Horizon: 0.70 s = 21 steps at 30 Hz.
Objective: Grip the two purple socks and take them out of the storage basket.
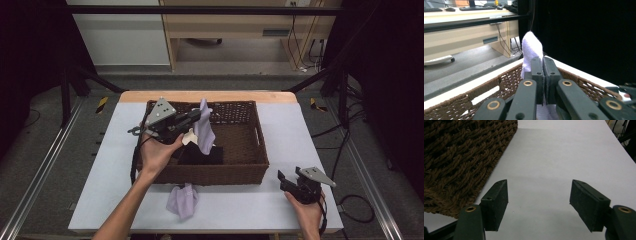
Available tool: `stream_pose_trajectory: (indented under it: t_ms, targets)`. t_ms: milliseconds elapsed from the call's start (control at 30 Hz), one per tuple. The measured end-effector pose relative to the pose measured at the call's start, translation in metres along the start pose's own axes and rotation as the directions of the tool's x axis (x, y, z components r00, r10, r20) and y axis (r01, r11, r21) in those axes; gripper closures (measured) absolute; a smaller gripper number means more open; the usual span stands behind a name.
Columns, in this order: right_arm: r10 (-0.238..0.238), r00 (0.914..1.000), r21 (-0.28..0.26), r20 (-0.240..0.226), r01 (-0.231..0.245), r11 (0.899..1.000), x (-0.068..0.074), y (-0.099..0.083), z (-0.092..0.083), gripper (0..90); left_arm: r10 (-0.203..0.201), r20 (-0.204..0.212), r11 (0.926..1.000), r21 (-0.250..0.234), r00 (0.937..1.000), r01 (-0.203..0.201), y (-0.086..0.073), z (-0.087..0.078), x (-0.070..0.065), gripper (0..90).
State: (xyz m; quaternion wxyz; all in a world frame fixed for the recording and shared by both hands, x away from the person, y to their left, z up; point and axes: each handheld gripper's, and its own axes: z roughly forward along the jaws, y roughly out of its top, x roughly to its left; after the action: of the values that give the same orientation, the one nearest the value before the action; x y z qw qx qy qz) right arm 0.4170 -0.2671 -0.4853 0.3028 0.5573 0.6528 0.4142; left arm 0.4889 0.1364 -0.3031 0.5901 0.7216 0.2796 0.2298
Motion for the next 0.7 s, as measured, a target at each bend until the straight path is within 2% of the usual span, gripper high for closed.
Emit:
stream_pose_trajectory:
  t_ms: [100,233,333,500,700]
  targets:
    - [-0.004,1.0,-0.005,0.003,0.004,1.0,0.0,0.0,0.0,31.4,-0.004,0.025,0.9998,-0.022,0.9997,0.005,0.008,-0.013,-0.005,87.5]
    - [-0.004,1.0,-0.005,0.005,0.004,1.0,0.0,0.0,0.0,31.5,0.017,0.057,0.9995,-0.028,0.9982,-0.016,0.017,-0.03,-0.014,87.5]
    - [-0.003,1.0,-0.003,0.006,0.003,1.0,0.0,0.0,0.0,31.5,0.039,0.077,0.9981,-0.051,0.9963,-0.035,0.022,-0.044,-0.022,87.5]
    - [-0.006,1.0,-0.001,0.006,0.006,1.0,0.0,0.0,0.0,32.2,0.065,0.095,0.9966,-0.057,0.9934,-0.06,0.024,-0.064,-0.032,87.5]
    - [-0.007,1.0,-0.004,0.006,0.007,1.0,0.001,0.0,-0.001,32.5,0.074,0.114,0.9963,-0.051,0.9906,-0.069,0.022,-0.077,-0.041,87.5]
